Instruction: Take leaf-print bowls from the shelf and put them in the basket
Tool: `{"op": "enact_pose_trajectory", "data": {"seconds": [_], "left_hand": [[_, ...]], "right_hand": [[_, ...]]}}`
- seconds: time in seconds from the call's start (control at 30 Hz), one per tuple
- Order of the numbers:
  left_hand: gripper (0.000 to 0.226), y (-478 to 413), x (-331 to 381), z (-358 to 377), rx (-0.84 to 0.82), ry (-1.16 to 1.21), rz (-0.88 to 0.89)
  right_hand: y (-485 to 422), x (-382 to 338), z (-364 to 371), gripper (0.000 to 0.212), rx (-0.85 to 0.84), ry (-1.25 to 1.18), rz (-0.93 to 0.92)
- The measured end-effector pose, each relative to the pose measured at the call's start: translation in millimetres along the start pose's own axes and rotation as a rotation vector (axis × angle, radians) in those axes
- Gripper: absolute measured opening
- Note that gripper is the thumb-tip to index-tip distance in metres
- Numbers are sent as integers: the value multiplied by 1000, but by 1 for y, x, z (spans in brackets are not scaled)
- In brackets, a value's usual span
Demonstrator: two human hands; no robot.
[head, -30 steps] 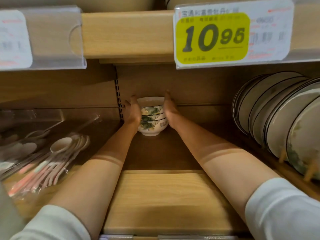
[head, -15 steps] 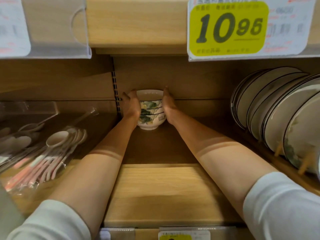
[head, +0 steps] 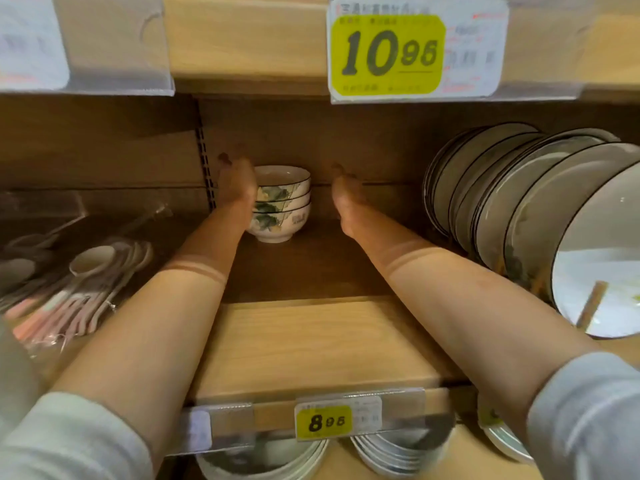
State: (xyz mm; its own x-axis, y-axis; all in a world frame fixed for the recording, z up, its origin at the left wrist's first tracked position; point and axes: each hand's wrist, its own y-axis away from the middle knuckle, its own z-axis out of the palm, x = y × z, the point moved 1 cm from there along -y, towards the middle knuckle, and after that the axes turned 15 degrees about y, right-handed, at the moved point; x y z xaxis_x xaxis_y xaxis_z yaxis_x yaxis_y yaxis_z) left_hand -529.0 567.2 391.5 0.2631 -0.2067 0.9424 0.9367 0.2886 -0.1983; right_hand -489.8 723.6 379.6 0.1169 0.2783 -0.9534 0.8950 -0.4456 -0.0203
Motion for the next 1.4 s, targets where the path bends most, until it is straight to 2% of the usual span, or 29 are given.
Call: {"op": "enact_pose_trajectory", "data": {"seconds": [0.13,0.3,0.4,0.53,0.7,0.93,1.17,1.27,1.4], "left_hand": [[49,41,23,-3,-49,-15,-40],[43,117,47,-24,-111,-77,-81],[40,172,60,-44,-127,-2,-137],[33,260,69,-77,-179,127,-35],[28,362,54,-125,-77,183,-84],[30,481,15,-230,154,155,-213],[30,532,4,-354,341,101,-284],[28,543,7,-418,439,118,-313],[23,557,2,-488,484,81,-413]], "right_hand": [[33,6,-33,26,36,-23,107],[90,13,-65,30,-147,-148,64],[139,19,-91,23,-220,-209,46],[207,41,-122,20,-313,-333,-70],[279,90,-131,15,-453,-448,-31],[389,193,-90,18,-679,-374,175],[472,247,-29,22,-823,-218,242],[504,257,7,23,-825,-139,255],[552,273,58,21,-809,-19,316]]}}
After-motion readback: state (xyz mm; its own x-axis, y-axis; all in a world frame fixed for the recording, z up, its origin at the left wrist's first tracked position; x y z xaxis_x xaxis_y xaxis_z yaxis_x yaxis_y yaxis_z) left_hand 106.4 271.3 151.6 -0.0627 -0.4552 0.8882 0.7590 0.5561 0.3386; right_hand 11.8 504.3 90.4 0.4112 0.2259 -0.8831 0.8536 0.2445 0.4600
